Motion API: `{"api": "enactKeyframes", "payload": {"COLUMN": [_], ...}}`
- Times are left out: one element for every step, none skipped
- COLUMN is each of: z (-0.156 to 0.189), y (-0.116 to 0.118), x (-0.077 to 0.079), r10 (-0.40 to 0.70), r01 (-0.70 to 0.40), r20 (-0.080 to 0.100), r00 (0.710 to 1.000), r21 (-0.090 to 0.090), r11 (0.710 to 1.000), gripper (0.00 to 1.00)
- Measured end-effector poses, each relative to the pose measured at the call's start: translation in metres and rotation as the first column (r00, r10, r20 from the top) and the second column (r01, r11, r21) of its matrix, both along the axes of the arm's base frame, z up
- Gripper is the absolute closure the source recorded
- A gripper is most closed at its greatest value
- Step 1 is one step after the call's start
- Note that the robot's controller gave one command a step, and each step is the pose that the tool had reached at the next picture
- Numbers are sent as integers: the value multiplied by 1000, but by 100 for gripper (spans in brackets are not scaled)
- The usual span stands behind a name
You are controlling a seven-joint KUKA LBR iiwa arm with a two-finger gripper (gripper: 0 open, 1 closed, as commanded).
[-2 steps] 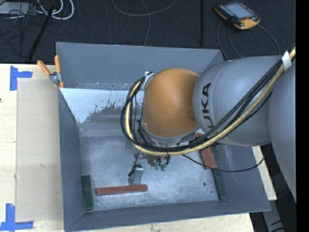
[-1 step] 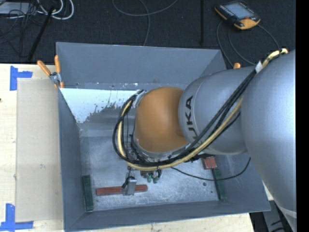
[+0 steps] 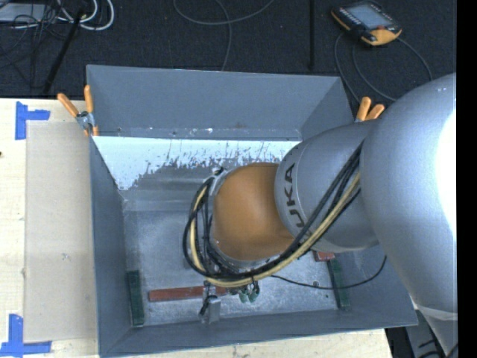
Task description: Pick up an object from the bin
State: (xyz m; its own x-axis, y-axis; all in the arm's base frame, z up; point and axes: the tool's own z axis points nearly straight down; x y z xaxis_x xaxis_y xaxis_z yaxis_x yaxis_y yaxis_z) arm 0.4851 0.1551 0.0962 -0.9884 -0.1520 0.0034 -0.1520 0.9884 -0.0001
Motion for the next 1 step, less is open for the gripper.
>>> {"api": "enactKeyframes", "payload": {"z": [-27], "y": [16], "x": [12], "r10": [182], "r01": [-182], "r20": [3], "r00": [983], "r21": [2], "r11": [983], "gripper": [100]}}
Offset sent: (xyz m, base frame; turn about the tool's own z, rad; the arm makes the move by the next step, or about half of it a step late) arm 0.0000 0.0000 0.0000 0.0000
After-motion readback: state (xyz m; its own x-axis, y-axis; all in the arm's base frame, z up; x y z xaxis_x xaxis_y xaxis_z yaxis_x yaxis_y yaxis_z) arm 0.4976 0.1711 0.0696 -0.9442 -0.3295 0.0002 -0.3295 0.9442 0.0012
